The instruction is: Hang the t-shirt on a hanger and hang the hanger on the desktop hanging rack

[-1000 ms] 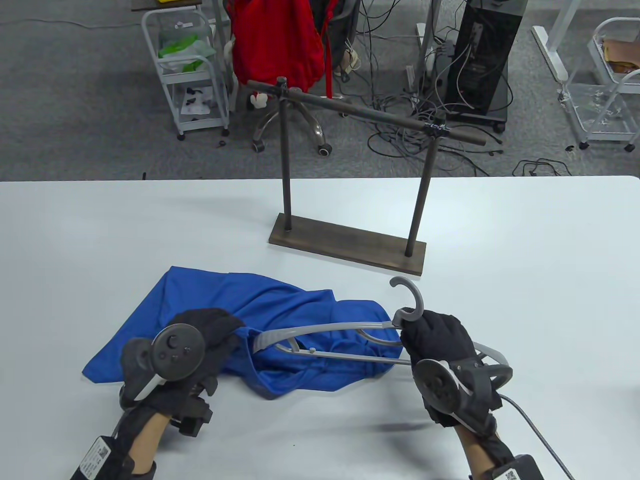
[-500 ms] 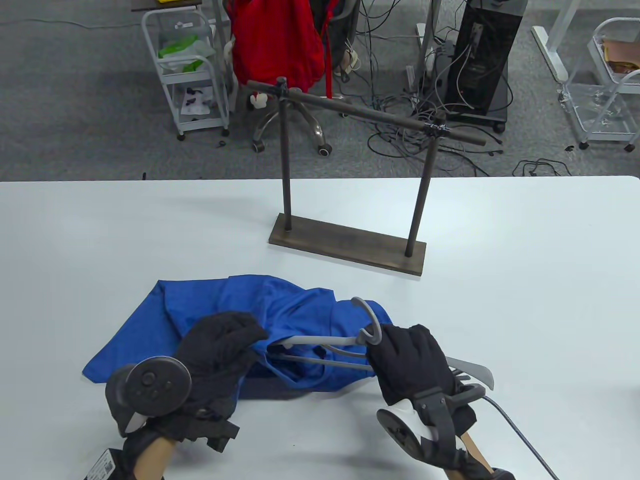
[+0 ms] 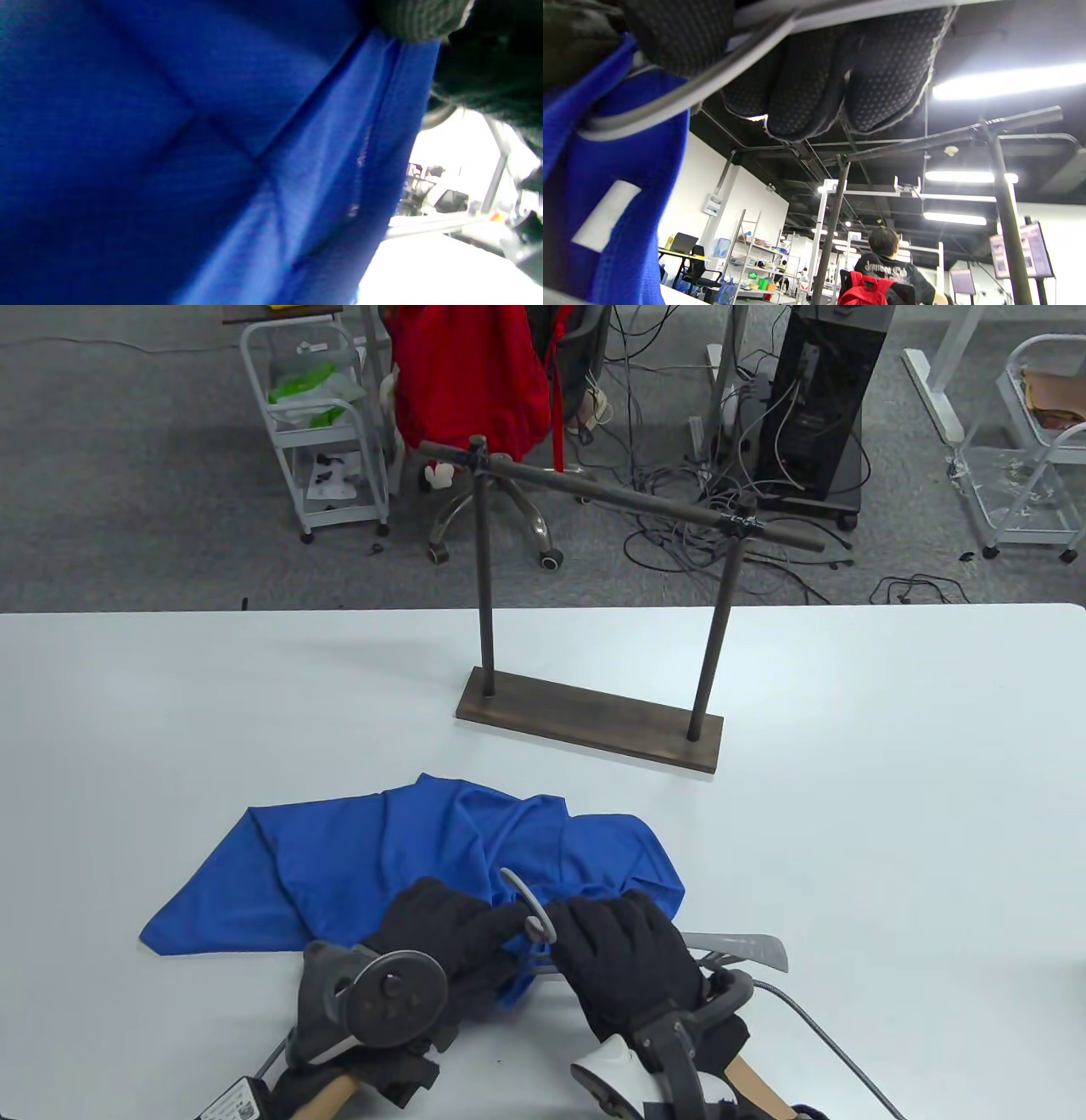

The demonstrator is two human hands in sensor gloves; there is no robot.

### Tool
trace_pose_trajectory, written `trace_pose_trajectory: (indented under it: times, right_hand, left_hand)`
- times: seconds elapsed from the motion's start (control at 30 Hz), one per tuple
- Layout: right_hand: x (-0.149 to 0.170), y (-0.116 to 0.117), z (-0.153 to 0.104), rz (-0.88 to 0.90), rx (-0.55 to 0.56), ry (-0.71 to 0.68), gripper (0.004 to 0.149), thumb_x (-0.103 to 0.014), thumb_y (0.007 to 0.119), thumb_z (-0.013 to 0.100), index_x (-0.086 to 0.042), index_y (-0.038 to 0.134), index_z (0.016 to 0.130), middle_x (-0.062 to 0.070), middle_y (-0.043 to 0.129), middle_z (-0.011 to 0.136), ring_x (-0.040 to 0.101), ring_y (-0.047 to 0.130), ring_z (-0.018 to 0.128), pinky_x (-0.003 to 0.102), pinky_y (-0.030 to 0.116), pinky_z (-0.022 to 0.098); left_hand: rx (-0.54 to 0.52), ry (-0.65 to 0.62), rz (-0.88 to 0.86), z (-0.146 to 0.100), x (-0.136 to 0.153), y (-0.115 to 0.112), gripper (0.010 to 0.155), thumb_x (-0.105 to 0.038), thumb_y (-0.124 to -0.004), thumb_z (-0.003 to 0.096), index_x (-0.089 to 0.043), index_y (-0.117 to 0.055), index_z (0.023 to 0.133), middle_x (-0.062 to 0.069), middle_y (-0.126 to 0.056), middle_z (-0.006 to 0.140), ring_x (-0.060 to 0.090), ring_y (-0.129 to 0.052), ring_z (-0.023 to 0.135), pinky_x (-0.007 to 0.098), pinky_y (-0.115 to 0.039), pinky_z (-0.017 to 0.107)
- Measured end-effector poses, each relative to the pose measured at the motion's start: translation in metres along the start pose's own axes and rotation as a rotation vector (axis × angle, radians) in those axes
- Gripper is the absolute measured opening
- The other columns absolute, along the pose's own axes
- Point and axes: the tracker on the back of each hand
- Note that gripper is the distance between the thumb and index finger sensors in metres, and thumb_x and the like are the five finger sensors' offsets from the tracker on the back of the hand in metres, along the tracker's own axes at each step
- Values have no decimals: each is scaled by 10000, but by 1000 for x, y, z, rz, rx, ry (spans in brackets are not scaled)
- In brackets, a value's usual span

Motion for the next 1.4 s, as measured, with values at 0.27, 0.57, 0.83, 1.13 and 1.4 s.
trace_pose_trajectory:
  times: [0.27,0.57,0.83,1.13,1.4]
  right_hand:
    - [-1,-6,-2,-74,67,-35,559,-465,702,482,-304,596,1007,-10,710,1033,239,824,929,524,729,722]
    - [-25,-3,-10,-85,48,-253,474,-480,697,457,-319,742,900,-98,932,749,121,986,623,397,865,574]
    - [-24,53,-7,-83,-499,-234,628,-523,676,444,-353,564,1038,-58,921,779,172,967,655,441,832,594]
    - [5,86,-7,-179,-705,-122,608,-524,670,456,-374,556,1035,-61,909,814,182,960,694,465,819,633]
    - [87,61,2,42,-454,195,498,-495,670,470,-439,633,964,-56,885,870,197,952,751,488,810,647]
  left_hand:
    - [-91,52,45,1,11,9,532,-631,-697,425,-573,-702,954,-232,-883,784,77,-896,748,467,-672,825]
    - [-263,123,-31,-5,35,40,532,-612,-713,422,-544,-726,949,-204,-898,774,106,-906,729,486,-687,794]
    - [-343,109,-73,-14,38,56,531,-612,-714,421,-535,-737,946,-196,-905,768,112,-912,719,491,-699,779]
    - [-447,66,-156,-28,49,79,524,-606,-716,418,-541,-743,937,-200,-909,760,108,-914,715,485,-700,782]
    - [-387,156,-149,-20,96,74,521,-588,-731,392,-554,-771,910,-194,-928,732,102,-930,652,457,-734,756]
Point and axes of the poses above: the tracker on the back of each hand, its own x axis roughly to the little-finger side, its own z axis roughly from the wrist to the fingertips, y = z × x
